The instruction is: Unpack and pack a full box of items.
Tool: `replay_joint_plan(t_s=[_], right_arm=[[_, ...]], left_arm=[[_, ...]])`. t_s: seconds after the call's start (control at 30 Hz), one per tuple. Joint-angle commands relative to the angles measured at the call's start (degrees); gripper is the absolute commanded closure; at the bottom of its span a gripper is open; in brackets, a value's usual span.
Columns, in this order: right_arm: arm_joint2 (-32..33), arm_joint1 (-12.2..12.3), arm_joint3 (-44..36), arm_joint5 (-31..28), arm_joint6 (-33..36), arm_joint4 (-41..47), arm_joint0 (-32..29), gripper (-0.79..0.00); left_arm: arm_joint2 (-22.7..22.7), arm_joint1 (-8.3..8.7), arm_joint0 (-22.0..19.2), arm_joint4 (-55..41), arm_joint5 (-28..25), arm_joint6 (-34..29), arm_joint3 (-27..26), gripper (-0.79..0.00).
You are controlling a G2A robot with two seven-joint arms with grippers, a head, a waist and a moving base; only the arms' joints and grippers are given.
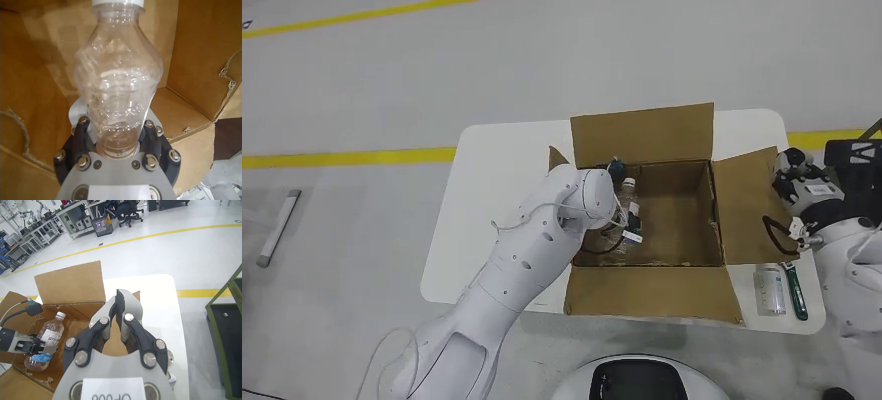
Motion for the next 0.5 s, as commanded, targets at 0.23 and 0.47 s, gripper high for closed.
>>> replay_joint_plan(t_s=[0.23,0.47], right_arm=[[-0.06,0.17,-0.09,-0.54,-0.03,0.30,-0.16,0.000],[-0.59,0.25,-0.10,-0.46,-0.38,0.09,-0.56,0.000]], left_arm=[[-0.05,0.02,0.03,-0.01,0.00,0.00,-0.04,0.000],[1.04,-0.50,1.21,-0.90,-0.36,0.55,-1.99,0.000]])
